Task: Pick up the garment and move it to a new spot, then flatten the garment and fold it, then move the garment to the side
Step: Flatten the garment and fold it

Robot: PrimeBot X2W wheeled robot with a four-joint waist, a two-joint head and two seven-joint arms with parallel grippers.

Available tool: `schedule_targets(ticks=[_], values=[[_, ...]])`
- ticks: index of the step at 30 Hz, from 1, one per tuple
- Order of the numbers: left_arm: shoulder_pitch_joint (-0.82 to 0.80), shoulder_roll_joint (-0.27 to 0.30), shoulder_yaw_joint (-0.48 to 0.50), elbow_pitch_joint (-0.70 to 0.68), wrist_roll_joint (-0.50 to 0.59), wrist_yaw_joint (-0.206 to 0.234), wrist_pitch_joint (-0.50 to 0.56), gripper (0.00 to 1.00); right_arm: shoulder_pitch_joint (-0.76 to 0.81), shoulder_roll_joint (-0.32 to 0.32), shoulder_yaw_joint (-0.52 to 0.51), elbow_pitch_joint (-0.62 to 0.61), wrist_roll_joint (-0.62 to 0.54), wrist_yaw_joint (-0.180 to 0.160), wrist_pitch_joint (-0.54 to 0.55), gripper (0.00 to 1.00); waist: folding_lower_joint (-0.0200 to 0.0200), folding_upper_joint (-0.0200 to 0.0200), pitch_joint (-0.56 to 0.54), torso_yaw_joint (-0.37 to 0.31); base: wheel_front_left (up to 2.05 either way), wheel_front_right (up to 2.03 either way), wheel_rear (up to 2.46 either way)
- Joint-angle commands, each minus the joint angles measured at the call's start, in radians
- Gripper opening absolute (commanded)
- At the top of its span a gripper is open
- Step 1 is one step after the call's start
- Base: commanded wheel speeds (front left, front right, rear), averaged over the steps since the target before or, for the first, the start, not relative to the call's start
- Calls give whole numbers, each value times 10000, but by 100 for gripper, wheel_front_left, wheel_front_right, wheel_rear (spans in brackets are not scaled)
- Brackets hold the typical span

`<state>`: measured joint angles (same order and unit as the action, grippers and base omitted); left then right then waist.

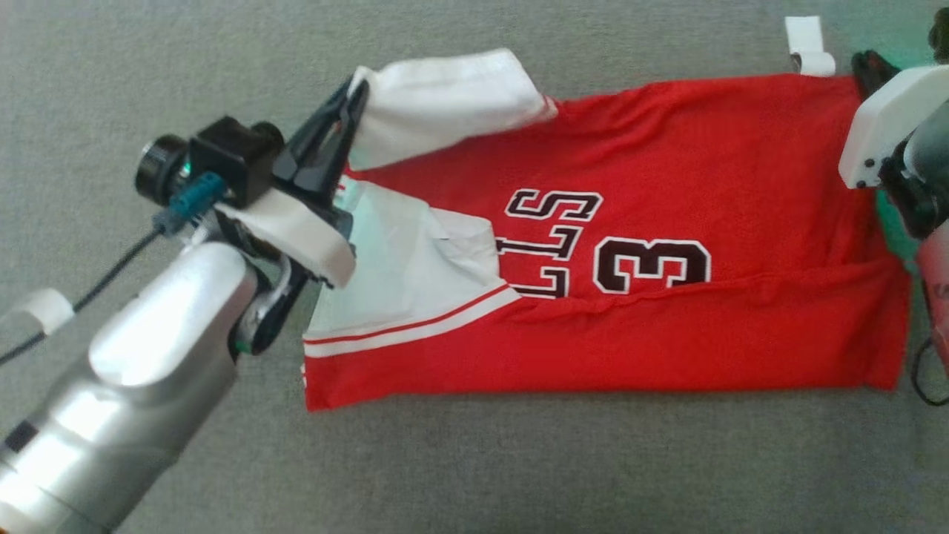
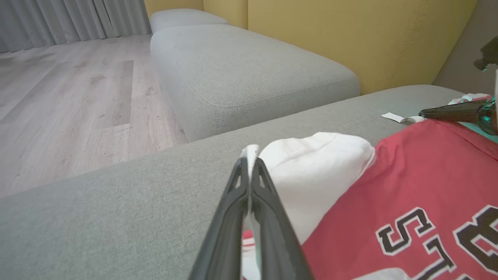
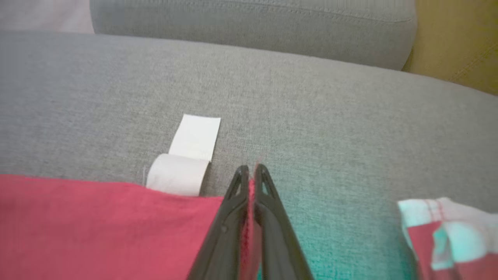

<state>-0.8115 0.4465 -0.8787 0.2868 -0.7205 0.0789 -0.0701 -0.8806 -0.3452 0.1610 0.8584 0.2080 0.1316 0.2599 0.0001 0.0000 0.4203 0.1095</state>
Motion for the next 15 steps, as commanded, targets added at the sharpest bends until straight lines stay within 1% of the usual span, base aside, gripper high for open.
schedule_targets(ticks=[1, 6, 8, 12, 15], values=[[-602, 416, 516, -148, 8, -8, 15, 0, -383, -40, 166, -320, 146, -9, -212, 0, -1, 0, -92, -138, 0, 0, 0], [-1452, 603, 841, 553, 31, -86, 85, 0, -908, 56, 413, -580, 941, -9, -984, 0, -1, 0, -124, -507, 0, 0, 0], [-1908, 579, 1009, 914, 11, -134, 59, 0, -1124, 125, 502, -699, 1326, -9, -1244, 0, -1, 0, -80, -610, 0, 0, 0], [-2877, 490, 1040, 1849, 341, -226, -53, 0, -1576, 152, 659, -805, 1773, -9, -1804, 0, -1, 0, 50, -762, 0, 0, 0], [-3548, 306, 1078, 2672, 569, -259, -366, 0, -1902, 297, 607, -695, 2130, -9, -2235, 0, -1, 0, 114, -820, 0, 0, 0]])
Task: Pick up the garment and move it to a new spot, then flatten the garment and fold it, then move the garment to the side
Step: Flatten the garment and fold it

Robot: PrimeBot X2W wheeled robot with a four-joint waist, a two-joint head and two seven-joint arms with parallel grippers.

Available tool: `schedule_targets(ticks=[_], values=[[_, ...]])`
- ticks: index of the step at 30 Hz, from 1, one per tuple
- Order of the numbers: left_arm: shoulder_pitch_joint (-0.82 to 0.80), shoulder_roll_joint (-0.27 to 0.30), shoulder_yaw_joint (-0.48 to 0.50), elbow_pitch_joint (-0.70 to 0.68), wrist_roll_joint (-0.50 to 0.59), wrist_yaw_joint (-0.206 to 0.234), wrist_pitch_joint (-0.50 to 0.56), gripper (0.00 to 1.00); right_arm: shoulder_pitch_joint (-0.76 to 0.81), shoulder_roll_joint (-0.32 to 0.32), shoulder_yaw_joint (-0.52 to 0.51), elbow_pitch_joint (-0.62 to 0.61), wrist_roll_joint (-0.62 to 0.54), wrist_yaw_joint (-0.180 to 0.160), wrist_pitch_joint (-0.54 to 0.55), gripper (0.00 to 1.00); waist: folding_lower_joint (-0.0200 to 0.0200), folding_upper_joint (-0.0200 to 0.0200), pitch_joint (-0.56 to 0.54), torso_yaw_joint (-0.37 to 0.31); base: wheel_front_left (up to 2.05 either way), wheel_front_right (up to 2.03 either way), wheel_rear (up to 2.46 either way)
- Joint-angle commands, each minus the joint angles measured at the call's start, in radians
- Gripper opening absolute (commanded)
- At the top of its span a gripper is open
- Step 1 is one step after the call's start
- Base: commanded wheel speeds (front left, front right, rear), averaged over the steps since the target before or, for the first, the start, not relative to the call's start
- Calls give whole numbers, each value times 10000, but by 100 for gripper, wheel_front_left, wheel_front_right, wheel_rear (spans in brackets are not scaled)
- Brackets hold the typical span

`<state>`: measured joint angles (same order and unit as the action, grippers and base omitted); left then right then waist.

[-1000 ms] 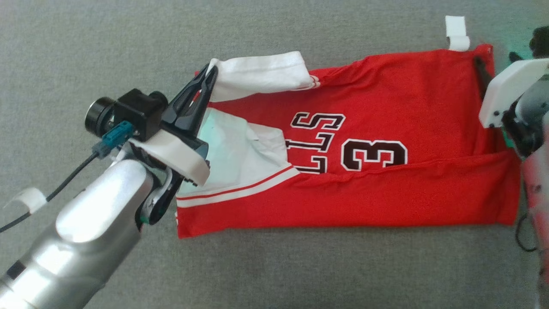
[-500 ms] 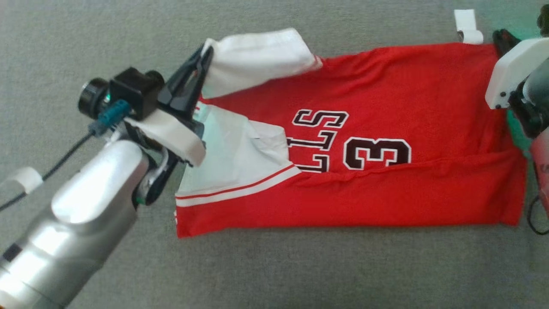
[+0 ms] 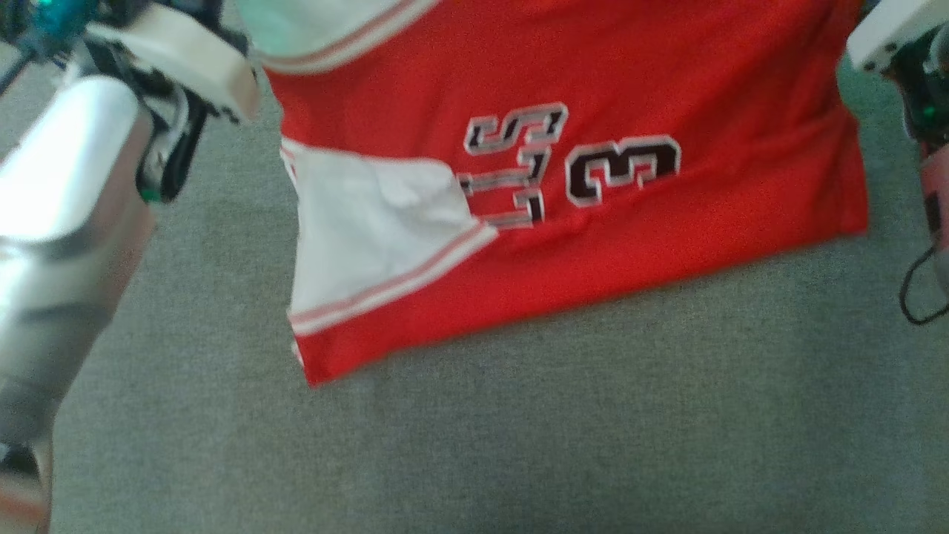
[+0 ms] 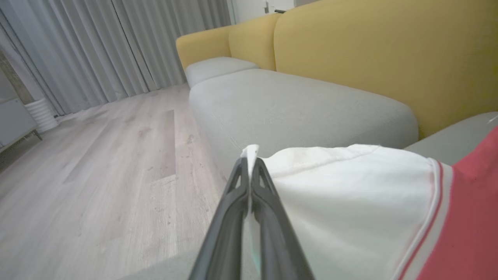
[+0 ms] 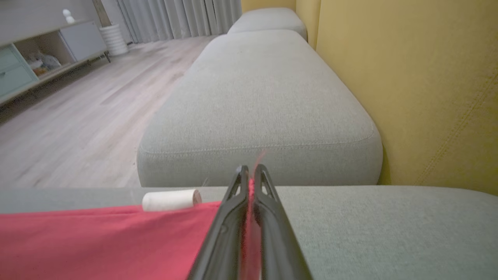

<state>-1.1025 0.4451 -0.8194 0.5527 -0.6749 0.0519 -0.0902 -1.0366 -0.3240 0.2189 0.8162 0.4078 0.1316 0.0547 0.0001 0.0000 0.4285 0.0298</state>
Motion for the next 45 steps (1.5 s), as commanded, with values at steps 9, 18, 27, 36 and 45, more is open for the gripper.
schedule_targets(ticks=[9, 18, 27, 36, 45], values=[[-1235, -408, 255, 1902, 488, -370, -1267, 0, -484, 157, 350, 405, 716, -9, -855, 0, -1, 0, -131, 104, 0, 0, 0], [-277, -521, -138, 2198, 455, -941, -1504, 0, 546, -528, 1174, 179, 1923, -9, -470, 0, -1, 0, -719, 432, 0, 0, 0], [1558, 81, -770, 812, 55, -1350, -602, 0, 2339, -1893, 2640, -712, 3260, -9, 779, 0, -1, 0, -1502, 729, 0, 0, 0], [3190, 1207, -1530, -1535, -688, -1495, 1689, 0, 3169, -3118, 4092, -1374, 3263, -9, 1399, 0, -1, 0, -1715, 831, 0, 0, 0], [3774, 1825, -1987, -3132, -965, -1237, 3151, 0, 3200, -3664, 5614, -1534, 2942, -9, 2115, 0, -1, 0, -1707, 781, 0, 0, 0]])
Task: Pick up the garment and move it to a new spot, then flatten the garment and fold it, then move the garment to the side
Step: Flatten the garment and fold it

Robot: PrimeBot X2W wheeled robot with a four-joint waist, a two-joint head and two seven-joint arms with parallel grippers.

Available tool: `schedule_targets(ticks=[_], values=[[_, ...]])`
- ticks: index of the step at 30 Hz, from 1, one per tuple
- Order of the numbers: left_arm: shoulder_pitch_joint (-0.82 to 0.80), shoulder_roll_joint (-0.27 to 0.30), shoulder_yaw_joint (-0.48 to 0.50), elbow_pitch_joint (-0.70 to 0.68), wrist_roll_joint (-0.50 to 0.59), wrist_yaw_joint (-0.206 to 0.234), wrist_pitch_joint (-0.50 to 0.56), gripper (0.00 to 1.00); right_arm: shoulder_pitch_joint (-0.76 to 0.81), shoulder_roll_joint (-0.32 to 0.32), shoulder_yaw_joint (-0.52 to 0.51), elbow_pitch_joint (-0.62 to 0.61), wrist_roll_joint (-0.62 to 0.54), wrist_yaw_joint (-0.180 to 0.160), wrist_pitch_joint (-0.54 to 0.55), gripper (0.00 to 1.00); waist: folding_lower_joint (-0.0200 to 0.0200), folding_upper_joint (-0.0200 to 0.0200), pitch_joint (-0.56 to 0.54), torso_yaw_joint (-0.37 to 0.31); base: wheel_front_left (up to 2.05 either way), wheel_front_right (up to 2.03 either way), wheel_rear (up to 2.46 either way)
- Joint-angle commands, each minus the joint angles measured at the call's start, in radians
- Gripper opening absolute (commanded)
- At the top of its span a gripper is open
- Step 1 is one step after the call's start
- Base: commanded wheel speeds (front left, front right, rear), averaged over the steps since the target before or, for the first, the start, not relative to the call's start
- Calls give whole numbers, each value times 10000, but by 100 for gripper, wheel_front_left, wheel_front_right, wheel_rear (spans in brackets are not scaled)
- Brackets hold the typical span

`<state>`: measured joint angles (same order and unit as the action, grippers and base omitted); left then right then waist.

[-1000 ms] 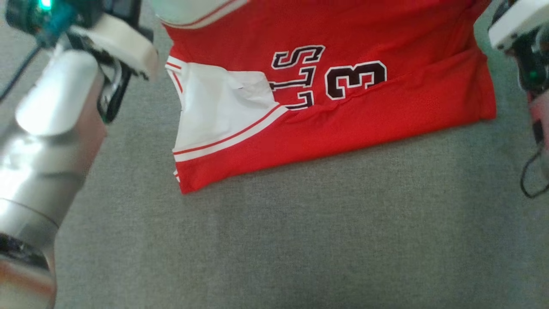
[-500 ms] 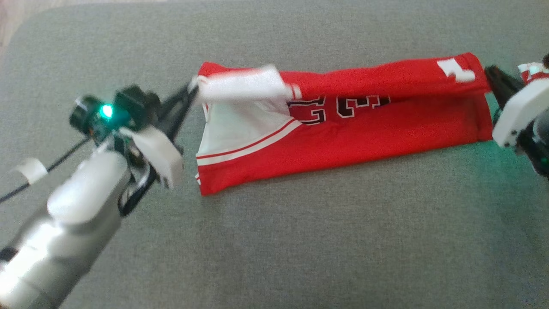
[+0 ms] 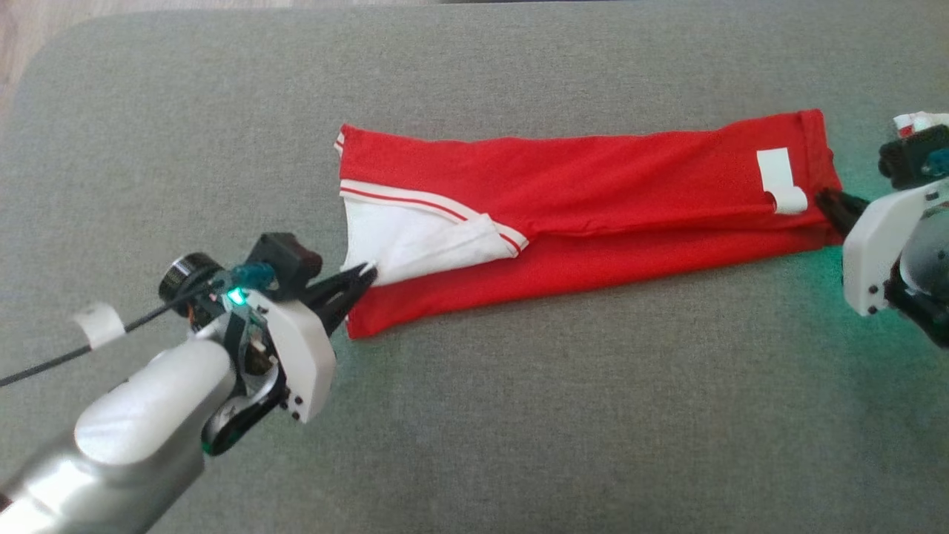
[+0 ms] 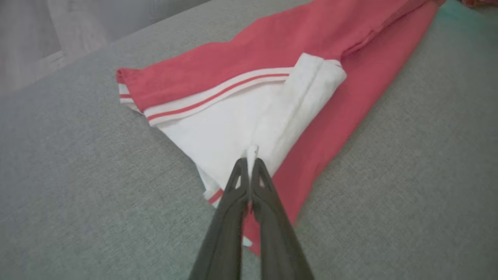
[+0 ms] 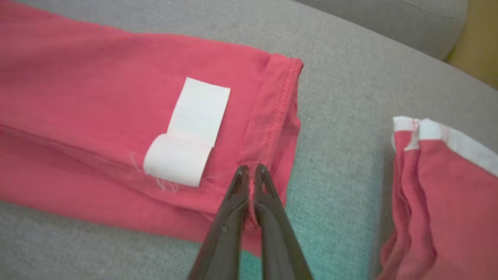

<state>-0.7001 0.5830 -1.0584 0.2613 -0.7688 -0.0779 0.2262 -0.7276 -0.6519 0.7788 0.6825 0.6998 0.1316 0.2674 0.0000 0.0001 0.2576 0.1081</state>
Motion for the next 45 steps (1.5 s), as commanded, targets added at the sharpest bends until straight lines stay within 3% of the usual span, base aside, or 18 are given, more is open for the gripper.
schedule_targets(ticks=[1, 7, 8, 9, 10, 11, 16, 21, 22, 25, 29, 32, 35, 39, 45], values=[[-231, 480, 364, -318, -11, 94, 70, 0, 104, -427, 123, -205, 68, -9, 80, 0, 0, -1, 2, -14, 0, 0, 0], [-88, 489, 240, -693, -39, 228, 248, 0, 18, -597, 546, -266, 380, -9, 367, 0, 0, -1, 25, -111, 0, 0, 0], [-66, 483, 233, -712, -42, 256, 245, 0, -7, -586, 554, -255, 427, -9, 325, 39, 0, -1, 19, -133, 0, 0, 0], [-66, 483, 233, -712, -42, 256, 245, 0, -7, -586, 554, -255, 427, -9, 325, 39, 0, -1, 19, -133, 0, 0, 0], [-72, 483, 259, -723, 14, 320, 148, 57, -32, -557, 533, -242, 490, -9, 248, 100, 0, -1, 5, -159, 0, 0, 0], [-82, 478, 301, -715, 85, 402, 7, 100, -53, -508, 480, -193, 594, -9, 198, 100, 0, -1, -26, -184, 0, 0, 0], [-74, 237, 946, -627, 1, 1024, -1034, 100, -206, -137, -216, -221, 1451, -9, -459, 100, 0, -1, -349, -287, 0, 0, 0], [-27, -264, 1903, -326, -21, 1876, -2896, 100, -452, 433, -1332, -464, 2075, -9, -2032, 100, 0, -1, -780, -368, 0, 0, 0], [78, -536, 2279, -151, -107, 2205, -3645, 100, -478, 735, -1682, -529, 2027, -9, -2747, 100, 0, -1, -951, -399, 0, 0, 0], [263, -893, 2800, 68, -138, 2681, -4496, 100, -453, 1311, -2191, -567, 1720, -9, -3847, 100, 0, -1, -1133, -446, 0, 0, 0], [742, -1345, 3642, 132, 307, 3603, -4856, 100, -132, 2312, -3164, -422, 1098, -9, -4969, 100, 0, -1, -1417, -450, 0, 0, 0], [1509, -1851, 4721, -450, 920, 3884, -4873, 100, 396, 3047, -4078, -427, -142, -9, -5251, 100, 0, -1, -1520, -446, 0, 0, 0], [2522, -2482, 5672, -833, 1614, 3839, -4875, 100, 1372, 4035, -5343, -1115, -1653, -9, -5284, 100, 0, -1, -1588, -416, 0, 0, 0], [3785, -3281, 6723, -865, 2487, 3400, -4877, 100, 3206, 5460, -6755, -2357, -3473, -9, -5288, 100, 0, -1, -1656, -412, 0, 0, 0], [4949, -4257, 7859, -609, 3611, 2492, -4878, 100, 4936, 6001, -7370, -3271, -4398, -9, -5290, 100, 0, -1, -1613, -448, 0, 0, 0]])
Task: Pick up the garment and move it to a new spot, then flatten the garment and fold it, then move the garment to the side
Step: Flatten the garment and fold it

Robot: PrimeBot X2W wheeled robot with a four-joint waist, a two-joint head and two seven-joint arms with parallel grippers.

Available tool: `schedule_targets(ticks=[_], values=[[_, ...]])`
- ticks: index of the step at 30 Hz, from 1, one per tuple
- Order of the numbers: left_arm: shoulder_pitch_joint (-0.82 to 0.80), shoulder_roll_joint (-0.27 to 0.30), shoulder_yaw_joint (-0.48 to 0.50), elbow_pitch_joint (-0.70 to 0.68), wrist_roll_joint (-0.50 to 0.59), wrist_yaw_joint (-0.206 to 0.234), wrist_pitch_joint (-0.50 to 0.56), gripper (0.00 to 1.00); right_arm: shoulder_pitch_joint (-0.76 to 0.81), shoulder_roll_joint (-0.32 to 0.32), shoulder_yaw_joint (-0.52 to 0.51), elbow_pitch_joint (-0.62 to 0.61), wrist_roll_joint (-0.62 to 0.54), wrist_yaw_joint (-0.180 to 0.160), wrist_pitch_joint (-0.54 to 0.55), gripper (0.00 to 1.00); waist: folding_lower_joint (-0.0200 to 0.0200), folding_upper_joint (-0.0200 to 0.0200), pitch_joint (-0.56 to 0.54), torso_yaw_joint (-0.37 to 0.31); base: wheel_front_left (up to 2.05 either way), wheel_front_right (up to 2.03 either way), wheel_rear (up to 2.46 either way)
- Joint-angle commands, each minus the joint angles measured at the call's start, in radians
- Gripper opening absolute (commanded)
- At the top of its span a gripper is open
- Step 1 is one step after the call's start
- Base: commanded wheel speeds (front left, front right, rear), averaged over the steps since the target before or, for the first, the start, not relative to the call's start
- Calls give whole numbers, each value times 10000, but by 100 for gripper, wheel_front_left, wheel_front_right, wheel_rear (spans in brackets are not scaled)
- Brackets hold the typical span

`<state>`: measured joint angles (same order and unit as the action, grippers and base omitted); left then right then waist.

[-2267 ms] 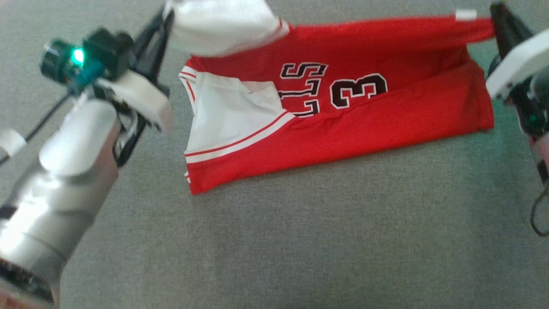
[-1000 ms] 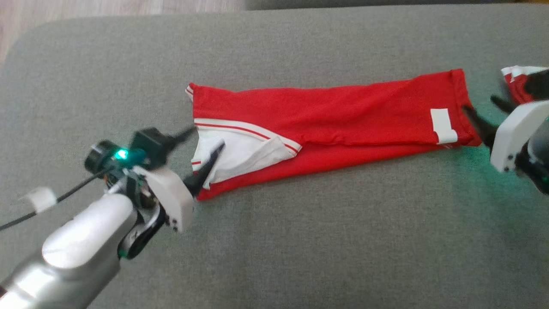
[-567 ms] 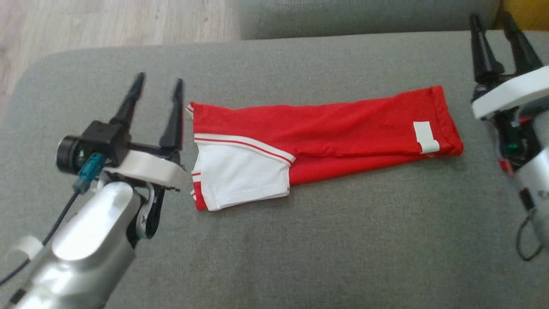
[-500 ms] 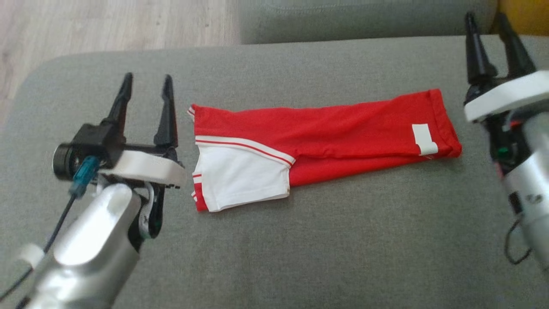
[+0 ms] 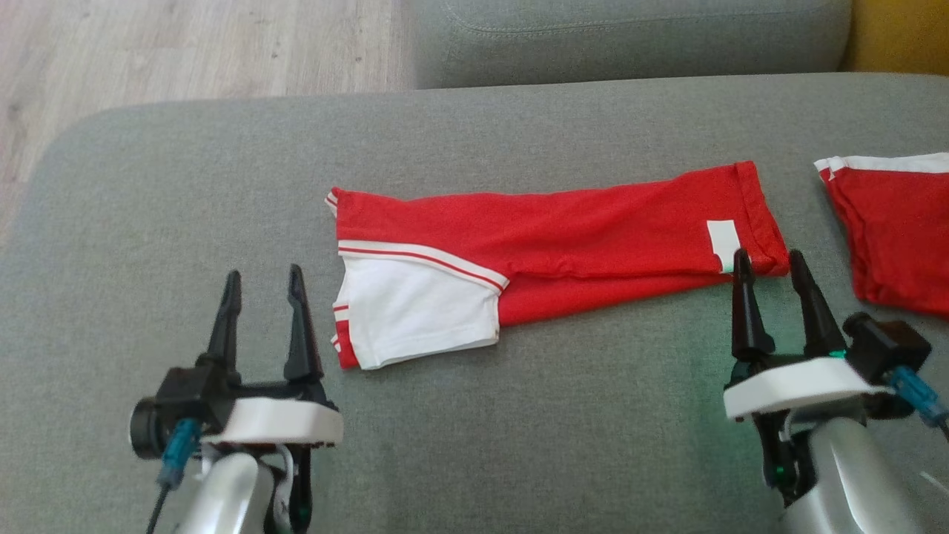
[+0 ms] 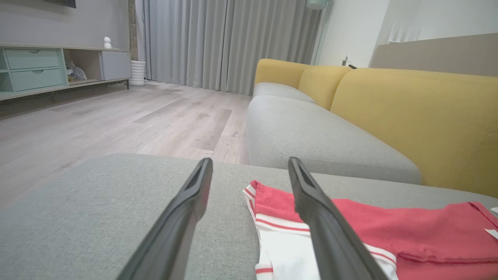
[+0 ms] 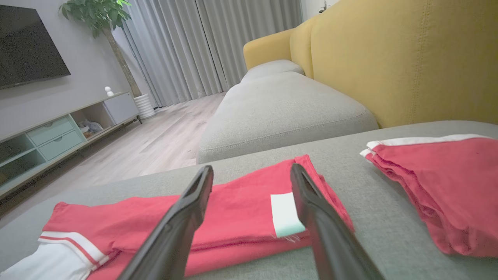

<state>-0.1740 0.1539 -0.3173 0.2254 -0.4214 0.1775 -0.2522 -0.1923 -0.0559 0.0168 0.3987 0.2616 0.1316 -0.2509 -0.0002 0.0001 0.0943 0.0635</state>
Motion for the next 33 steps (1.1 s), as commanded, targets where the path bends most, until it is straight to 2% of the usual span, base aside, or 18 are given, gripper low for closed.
schedule_targets(ticks=[1, 3, 4, 7, 9, 14, 24, 28, 33], values=[[-209, -92, 577, -190, 287, -213, -94, 100, -289, 46, 329, -498, 126, -9, -107, 100, 2, -1, 37, -3, 0, 0, 0], [-78, -279, 821, -59, 586, -496, -94, 100, -139, 51, 451, -590, 335, -9, -107, 100, 2, -1, 89, -12, 0, 0, 0], [-78, -279, 821, -59, 586, -496, -94, 100, -139, 51, 451, -590, 335, -9, -107, 100, 2, -1, 89, -12, 0, 0, 0], [-162, -551, 1137, 76, 1150, -980, -94, 100, -170, 53, 424, -687, 377, -9, -107, 100, 2, -1, 302, 47, 0, 0, 0], [-227, -593, 1146, 125, 1319, -1085, -94, 100, -236, 54, 363, -673, 317, -9, -108, 100, 2, -1, 361, 74, 0, 0, 0], [-555, -827, 1283, 280, 1731, -1441, -94, 100, -875, 55, -336, 46, -704, -9, -108, 100, 2, -1, 722, 207, 0, 0, 0], [-1094, -1023, 1368, 329, 1859, -1734, -95, 100, -3064, 56, -3383, 2497, -2347, -9, 726, 100, 2, -1, 1739, 646, 0, 0, 0], [-1232, -1032, 1338, 374, 1715, -1752, -95, 100, -3541, 56, -3936, 3505, -2856, -9, 1067, 100, 2, -1, 1960, 773, 0, 0, 0], [-1325, -1034, 1231, 385, 1616, -1688, -95, 100, -3874, 56, -4023, 4643, -3270, -9, 1334, 100, 2, -1, 2014, 843, 0, 0, 0]])
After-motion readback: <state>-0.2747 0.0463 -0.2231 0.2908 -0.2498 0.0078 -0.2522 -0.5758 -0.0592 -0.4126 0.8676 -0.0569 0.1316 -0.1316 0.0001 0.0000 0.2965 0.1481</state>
